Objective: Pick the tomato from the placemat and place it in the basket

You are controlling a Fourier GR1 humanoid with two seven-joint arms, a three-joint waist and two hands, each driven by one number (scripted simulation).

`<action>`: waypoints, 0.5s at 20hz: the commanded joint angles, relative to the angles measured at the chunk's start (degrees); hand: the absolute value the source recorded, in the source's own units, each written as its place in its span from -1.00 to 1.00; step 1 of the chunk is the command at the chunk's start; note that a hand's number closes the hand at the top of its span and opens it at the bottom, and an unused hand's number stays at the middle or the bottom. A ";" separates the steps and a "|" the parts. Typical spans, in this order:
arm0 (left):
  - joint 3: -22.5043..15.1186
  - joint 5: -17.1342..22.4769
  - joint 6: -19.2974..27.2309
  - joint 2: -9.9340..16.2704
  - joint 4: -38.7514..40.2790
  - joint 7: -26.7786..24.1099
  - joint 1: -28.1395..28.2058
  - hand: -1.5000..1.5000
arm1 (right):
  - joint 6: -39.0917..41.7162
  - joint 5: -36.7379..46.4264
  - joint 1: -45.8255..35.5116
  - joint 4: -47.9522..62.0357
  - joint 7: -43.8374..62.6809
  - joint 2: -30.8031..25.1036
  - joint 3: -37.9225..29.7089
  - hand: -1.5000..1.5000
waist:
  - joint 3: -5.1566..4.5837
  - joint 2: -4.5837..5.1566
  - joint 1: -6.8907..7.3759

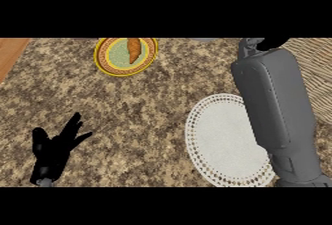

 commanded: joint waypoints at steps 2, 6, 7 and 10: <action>-2.44 -1.51 0.32 -1.42 2.37 1.15 4.45 0.00 | 1.05 3.60 -8.21 3.10 7.42 -4.44 -5.65 1.00 | -0.67 0.28 -0.34; -0.57 -0.66 -1.64 0.16 4.54 0.95 2.86 0.00 | 1.17 4.29 -10.35 4.13 6.41 -7.87 -9.65 1.00 | -0.67 0.40 -0.84; -1.34 -1.31 0.23 -1.05 3.33 2.41 3.17 0.00 | 4.56 4.17 -12.11 2.43 7.78 -8.25 -10.06 1.00 | -0.65 0.12 -1.19; -0.88 -1.34 -1.27 -0.68 4.27 -0.34 4.32 0.00 | 5.07 2.58 -13.03 5.54 3.96 -12.17 -13.04 1.00 | -0.65 0.27 -1.00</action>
